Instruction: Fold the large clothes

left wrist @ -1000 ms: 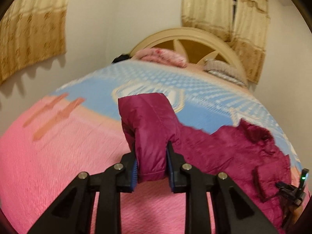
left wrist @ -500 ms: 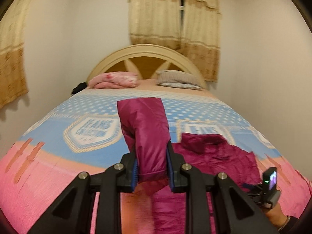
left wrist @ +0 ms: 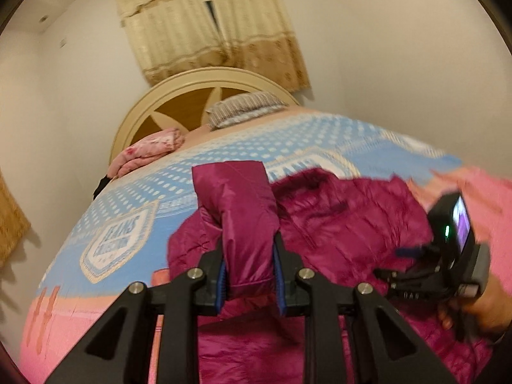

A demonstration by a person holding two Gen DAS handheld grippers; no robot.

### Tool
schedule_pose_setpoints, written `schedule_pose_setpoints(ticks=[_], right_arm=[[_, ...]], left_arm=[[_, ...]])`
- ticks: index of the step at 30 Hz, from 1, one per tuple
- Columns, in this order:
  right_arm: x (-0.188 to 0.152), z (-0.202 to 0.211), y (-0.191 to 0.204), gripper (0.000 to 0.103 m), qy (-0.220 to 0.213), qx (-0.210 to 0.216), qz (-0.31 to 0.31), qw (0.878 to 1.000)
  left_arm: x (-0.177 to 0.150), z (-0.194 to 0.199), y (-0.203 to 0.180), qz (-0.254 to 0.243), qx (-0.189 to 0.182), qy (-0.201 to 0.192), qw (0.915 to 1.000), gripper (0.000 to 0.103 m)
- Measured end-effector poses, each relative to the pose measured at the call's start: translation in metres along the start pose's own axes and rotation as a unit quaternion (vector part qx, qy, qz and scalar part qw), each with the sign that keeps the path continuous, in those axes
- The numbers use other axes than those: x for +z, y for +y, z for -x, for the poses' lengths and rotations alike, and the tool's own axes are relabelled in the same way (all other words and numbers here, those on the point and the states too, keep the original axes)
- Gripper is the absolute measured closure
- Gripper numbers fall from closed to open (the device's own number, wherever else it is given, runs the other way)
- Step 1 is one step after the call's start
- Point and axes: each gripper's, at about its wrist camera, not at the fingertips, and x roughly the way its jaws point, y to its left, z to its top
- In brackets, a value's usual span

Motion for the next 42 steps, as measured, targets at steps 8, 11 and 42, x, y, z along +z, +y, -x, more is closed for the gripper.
schedule_pose_setpoints(ticks=[8,11,42], right_arm=[[-0.002,0.003,-0.007,0.039,-0.007,0.025,-0.024,0.999],[-0.002,0.002,-0.007,0.039,-0.007,0.025,-0.023,0.999],[0.031,0.078,0.041,0.040,-0.101,0.025,-0.007,0.995]], left_arm=[[-0.018,-0.027,-0.051,-0.046,-0.015,0.030,0.9984,0.072],[-0.017,-0.025,-0.056,-0.042,-0.025,0.029,0.9984,0.065],[-0.065,-0.083,0.006,0.065,0.031,0.119,0.9902,0.005]])
